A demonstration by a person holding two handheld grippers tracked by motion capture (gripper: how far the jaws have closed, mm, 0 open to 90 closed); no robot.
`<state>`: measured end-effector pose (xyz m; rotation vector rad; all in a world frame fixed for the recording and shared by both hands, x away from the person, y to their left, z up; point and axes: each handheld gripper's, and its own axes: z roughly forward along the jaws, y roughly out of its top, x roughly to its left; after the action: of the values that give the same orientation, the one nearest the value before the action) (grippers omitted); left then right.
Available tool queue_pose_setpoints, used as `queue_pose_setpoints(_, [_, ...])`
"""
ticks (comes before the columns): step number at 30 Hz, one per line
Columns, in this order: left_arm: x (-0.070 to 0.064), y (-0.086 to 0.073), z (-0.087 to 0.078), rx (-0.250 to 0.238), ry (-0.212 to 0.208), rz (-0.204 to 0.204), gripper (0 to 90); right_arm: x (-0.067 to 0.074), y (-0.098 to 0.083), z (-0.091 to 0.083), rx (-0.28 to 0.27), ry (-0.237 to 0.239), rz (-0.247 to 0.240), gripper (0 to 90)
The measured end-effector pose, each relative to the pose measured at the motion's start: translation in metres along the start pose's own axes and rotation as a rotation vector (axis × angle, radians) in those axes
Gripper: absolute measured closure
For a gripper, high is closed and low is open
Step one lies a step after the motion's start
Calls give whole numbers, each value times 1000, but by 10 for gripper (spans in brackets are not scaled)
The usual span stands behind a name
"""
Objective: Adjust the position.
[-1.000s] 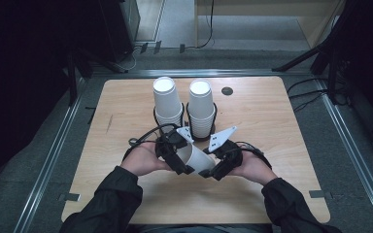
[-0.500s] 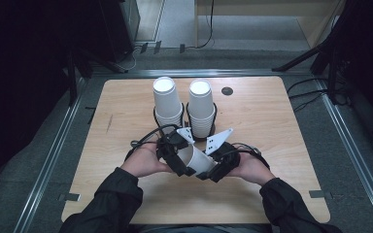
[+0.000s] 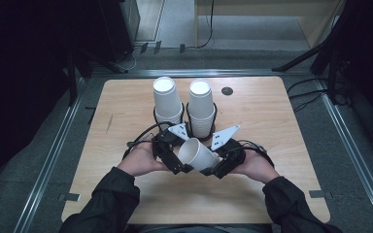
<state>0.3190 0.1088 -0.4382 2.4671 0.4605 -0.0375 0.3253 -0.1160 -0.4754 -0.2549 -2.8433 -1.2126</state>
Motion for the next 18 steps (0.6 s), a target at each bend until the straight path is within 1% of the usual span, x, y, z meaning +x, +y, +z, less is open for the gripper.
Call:
queue_pose_setpoints(1, [1, -1, -1, 0, 0, -2, 11, -1, 0, -2, -4, 4, 8, 218])
queue_pose_setpoints(5, [3, -4, -1, -5, -5, -2, 11, -4, -2, -8, -16, -9, 18, 217])
queue_pose_setpoints(6, [3, -4, -1, -7, -10, 0, 11, -5, -3, -10, -22, -16, 16, 218])
queue_pose_setpoints(7, [3, -5, -2, -14, -24, 7, 11, -5, -3, -12, -21, -15, 24, 217])
queue_pose_setpoints(8, [3, -6, -2, -30, -34, 16, 11, -6, -3, -14, -29, -21, 24, 217])
queue_pose_setpoints(9, [4, -7, -3, -34, -39, 10, 12, -6, -4, -16, -30, -23, 30, 217])
queue_pose_setpoints(13, [6, -11, -5, -43, -27, 1, 12, -8, -6, -22, -46, -38, 35, 217])
queue_pose_setpoints(18, [8, -14, -9, -70, 7, -3, 12, -9, -9, -32, -70, -62, 48, 217])
